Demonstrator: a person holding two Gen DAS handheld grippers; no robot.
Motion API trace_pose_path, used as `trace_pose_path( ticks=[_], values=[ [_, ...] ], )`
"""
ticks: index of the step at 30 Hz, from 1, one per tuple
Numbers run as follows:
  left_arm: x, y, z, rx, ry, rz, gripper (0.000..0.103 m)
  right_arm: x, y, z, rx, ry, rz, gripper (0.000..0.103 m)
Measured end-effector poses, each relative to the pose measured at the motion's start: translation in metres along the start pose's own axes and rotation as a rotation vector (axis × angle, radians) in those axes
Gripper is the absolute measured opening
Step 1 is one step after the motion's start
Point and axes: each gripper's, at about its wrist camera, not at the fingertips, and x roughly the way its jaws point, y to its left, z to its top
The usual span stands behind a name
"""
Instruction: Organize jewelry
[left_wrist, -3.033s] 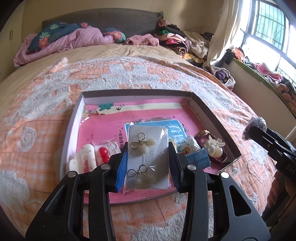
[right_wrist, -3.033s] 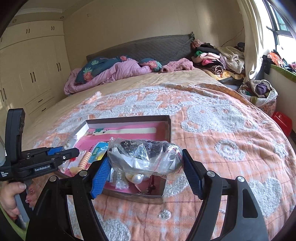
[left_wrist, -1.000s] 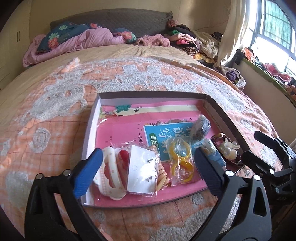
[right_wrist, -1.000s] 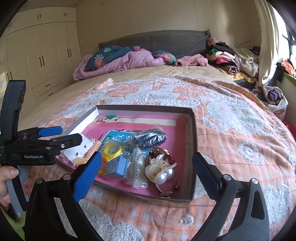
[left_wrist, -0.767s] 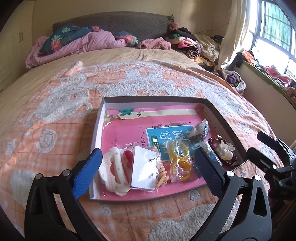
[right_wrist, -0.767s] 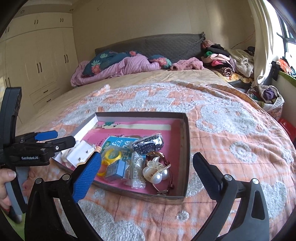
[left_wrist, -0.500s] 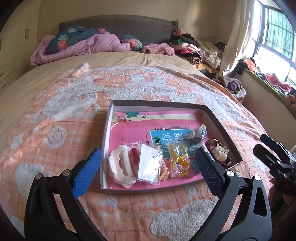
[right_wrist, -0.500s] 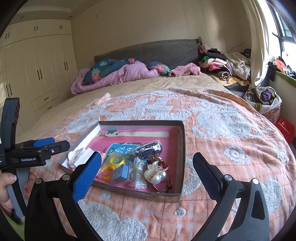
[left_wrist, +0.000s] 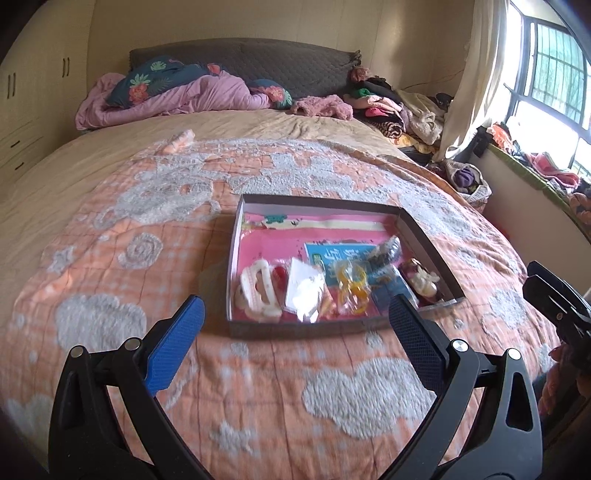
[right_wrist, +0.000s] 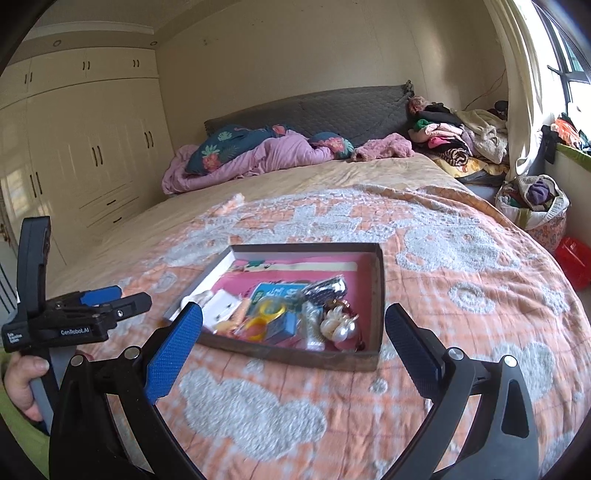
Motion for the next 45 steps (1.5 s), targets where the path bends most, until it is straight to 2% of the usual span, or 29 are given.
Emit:
trace_pose_path(
  ticks=[13,18,45],
  values=[
    [-0.023,-0.012,-0.059,0.007,0.015,0.002,0.094,-0.023,0.015,-0.05,-0.025,0.062,-0.012,0.099],
    [-0.02,-0.012,-0.059,0.008,0.007,0.002,0.094,-0.014,0.018,-0.057,-0.033,0.089,-0.022,0.099],
    [-0.019,-0.01,-0.06,0.003,0.002,0.019,0.094,-0.01,0.016,-0.059,-0.036,0.096,-0.027,0.099]
  ],
)
